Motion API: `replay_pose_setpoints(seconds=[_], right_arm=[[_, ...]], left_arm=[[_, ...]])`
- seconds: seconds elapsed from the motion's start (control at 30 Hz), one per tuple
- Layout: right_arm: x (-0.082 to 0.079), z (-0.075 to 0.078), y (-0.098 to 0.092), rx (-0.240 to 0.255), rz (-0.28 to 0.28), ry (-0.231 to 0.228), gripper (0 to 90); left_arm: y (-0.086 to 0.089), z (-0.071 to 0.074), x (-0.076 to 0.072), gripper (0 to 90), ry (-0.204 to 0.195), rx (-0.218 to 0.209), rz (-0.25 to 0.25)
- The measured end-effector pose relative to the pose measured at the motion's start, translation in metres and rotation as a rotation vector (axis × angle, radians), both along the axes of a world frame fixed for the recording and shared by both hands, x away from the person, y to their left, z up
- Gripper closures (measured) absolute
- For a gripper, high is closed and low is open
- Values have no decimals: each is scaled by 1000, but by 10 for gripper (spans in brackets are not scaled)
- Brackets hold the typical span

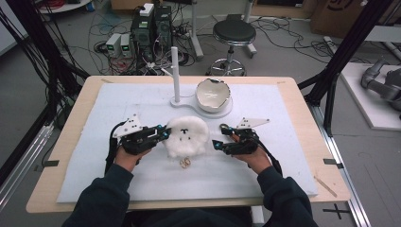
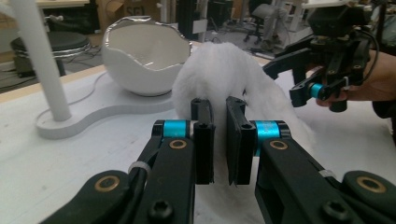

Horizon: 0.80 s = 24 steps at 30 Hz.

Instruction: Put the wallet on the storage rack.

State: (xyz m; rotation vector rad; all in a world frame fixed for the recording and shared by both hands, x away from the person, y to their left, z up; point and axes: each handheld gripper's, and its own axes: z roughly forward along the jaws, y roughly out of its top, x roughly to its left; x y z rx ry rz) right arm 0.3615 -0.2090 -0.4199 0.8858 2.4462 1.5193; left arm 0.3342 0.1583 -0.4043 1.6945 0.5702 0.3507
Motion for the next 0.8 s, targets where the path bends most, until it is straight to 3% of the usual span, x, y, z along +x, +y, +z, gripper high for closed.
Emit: replay_pose_setpoints(seconds=[0.03,0.13,0.17,0.33,0.37,0.4,0.43,0.47,0.5,0.53,0.57,0.6,0.63,0.67,0.73,0.77,0.8], right_arm=[[1,0,5,37,30,18,295],[3,0,8,69,61,37,295],[4,0,10,104,98,74,296],[6,-2,16,120,134,112,389],[6,-1,19,115,167,106,645],[5,0,20,102,169,92,719],[4,2,20,84,176,80,754],[4,4,20,68,171,39,771],[2,5,20,52,171,12,780],[1,6,20,38,168,-13,783],[0,7,20,20,170,-34,783],[-1,8,20,16,172,-52,782],[-2,9,20,14,172,-67,781],[-2,9,20,14,172,-67,781],[-2,10,19,22,161,-70,731],[0,9,18,74,146,-50,569],[2,9,19,94,145,-41,529]], left_arm=[[-3,0,-1,824,-4,1,-7],[-5,0,-1,824,-11,-3,-13],[-6,0,-1,824,-13,-5,-15],[-8,0,-1,823,-17,-17,-38],[-8,-1,0,815,-8,-18,-32],[-7,-1,1,778,16,-31,-15],[-7,-1,1,702,16,-31,-15],[-6,-4,6,582,84,-30,10],[-6,-4,6,494,84,-30,10],[-7,-9,10,476,156,-3,-1],[-8,-11,10,492,167,18,-14],[-8,-11,10,590,167,18,-14],[-10,-12,9,684,161,36,-21],[-10,-11,7,684,132,55,-15],[-8,-9,6,769,101,32,-47],[-8,-7,5,787,72,7,-85],[-9,-7,4,791,61,1,-98]])
